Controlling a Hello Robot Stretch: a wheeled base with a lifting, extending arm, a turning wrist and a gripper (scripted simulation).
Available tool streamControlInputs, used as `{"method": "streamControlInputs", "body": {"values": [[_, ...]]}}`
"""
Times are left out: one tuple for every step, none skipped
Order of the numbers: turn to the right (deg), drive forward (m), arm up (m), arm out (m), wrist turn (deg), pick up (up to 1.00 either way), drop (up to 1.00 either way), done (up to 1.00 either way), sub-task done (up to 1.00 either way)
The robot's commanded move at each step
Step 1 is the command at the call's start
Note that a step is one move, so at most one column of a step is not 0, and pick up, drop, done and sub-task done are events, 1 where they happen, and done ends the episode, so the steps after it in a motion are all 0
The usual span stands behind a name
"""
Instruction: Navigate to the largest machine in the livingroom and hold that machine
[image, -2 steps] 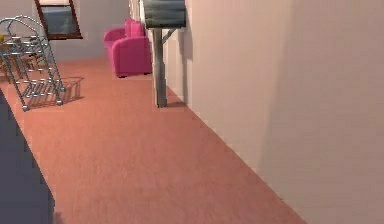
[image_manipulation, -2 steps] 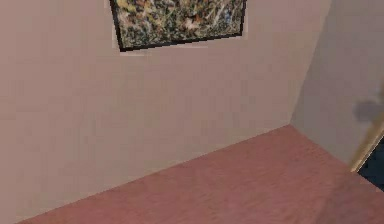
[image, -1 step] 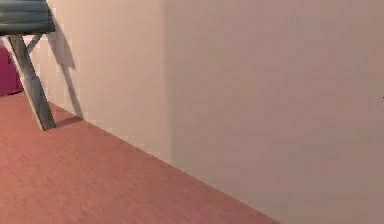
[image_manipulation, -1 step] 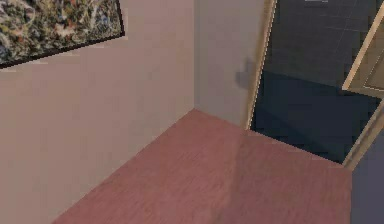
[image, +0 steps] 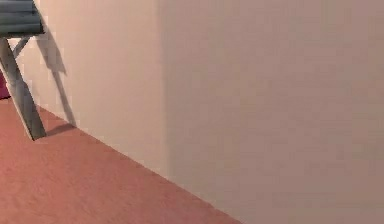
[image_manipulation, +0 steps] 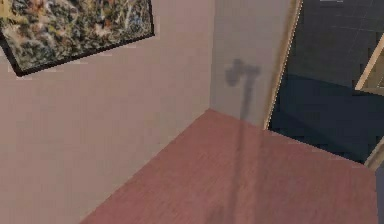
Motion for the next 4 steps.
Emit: {"method": "streamControlInputs", "body": {"values": [[-12.0,0.0,0.0,0.0,0.0,0.0,0.0,0.0,0.0],[0.0,0.2,0.0,0.0,0.0,0.0,0.0,0.0,0.0],[-39.0,0.0,0.0,0.0,0.0,0.0,0.0,0.0,0.0],[0.0,0.5,0.0,0.0,0.0,0.0,0.0,0.0,0.0]]}}
